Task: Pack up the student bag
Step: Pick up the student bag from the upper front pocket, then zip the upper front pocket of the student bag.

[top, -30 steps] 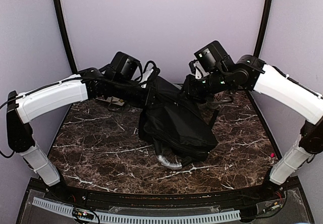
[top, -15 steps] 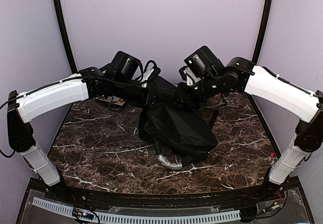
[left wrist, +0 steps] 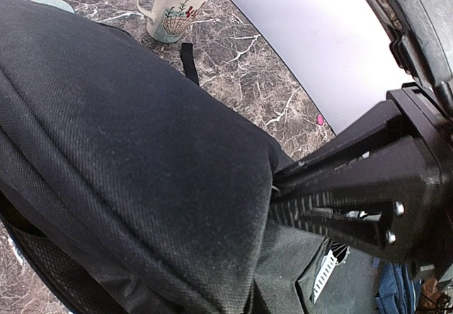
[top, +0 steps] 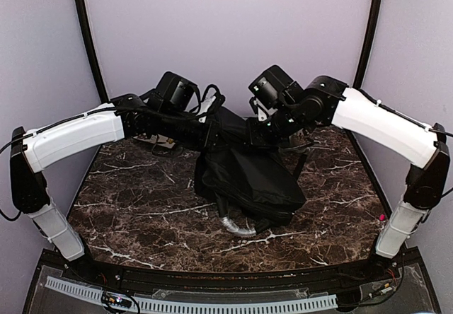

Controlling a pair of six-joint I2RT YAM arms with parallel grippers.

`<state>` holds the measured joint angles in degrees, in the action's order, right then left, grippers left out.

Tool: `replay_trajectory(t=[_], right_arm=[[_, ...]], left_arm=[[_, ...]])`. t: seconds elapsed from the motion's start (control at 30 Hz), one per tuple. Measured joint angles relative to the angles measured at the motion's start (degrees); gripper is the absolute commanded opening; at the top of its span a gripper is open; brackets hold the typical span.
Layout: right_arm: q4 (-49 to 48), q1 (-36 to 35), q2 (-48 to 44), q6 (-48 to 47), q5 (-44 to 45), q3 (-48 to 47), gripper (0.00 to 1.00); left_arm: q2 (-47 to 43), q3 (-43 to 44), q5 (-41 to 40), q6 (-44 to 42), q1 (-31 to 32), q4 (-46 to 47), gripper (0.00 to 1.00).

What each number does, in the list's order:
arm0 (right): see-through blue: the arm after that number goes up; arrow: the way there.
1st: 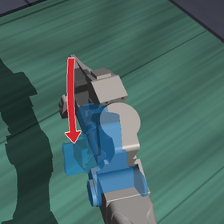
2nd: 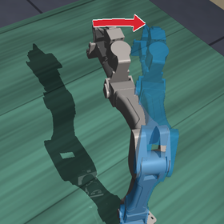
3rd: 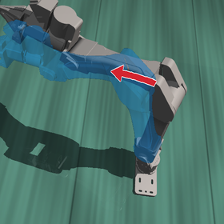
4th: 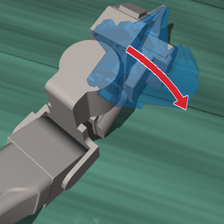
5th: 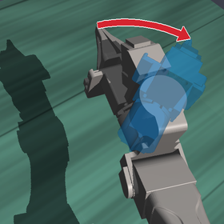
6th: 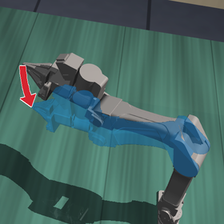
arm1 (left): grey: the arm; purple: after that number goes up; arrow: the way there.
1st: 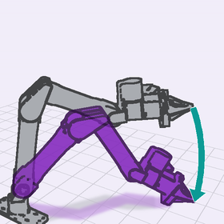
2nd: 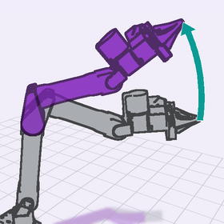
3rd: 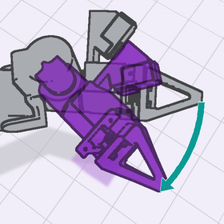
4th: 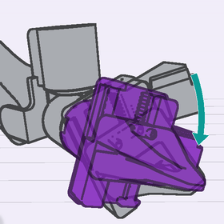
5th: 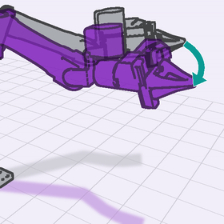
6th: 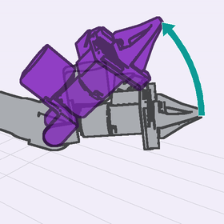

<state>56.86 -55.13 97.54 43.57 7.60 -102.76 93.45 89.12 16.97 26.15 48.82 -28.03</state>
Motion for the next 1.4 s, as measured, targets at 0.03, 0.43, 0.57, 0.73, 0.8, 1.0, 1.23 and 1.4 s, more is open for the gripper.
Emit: replay_trajectory(t=[0.03,0.43,0.57,0.73,0.8,1.0,1.23,1.4], right_arm=[[-0.02,0.00,0.02,-0.24,0.00,0.00,0.06],[1.44,-0.02,0.52,1.92,0.37,-0.76,0.00],[1.68,-0.02,0.52,3.72,-0.04,-0.63,0.00],[1.51,0.00,0.17,5.22,-0.68,1.49,0.00],[1.51,0.00,-0.15,5.64,-0.83,2.67,0.00],[1.44,0.04,-2.82,7.17,-1.31,7.17,0.00],[-2.45,0.00,-7.13,9.11,-4.35,14.43,0.00],[-4.02,0.07,-11.17,10.78,-6.14,19.61,0.00]], left_arm=[[0.00,0.00,0.02,0.00,0.00,0.00,0.00],[0.04,0.00,0.02,-0.04,0.11,-0.02,0.00],[0.04,0.00,-0.15,-0.24,0.22,-0.33,0.00],[0.02,0.00,-0.83,-1.16,0.24,-1.68,0.00],[-0.02,-0.02,-1.20,-1.53,0.26,-2.16,0.00],[-1.51,-1.68,-1.55,-1.57,0.33,-2.10,0.00],[-4.13,-4.74,-1.90,-1.75,0.70,-2.08,0.00],[-5.88,-5.84,-2.03,-1.75,0.92,-2.27,0.00]])
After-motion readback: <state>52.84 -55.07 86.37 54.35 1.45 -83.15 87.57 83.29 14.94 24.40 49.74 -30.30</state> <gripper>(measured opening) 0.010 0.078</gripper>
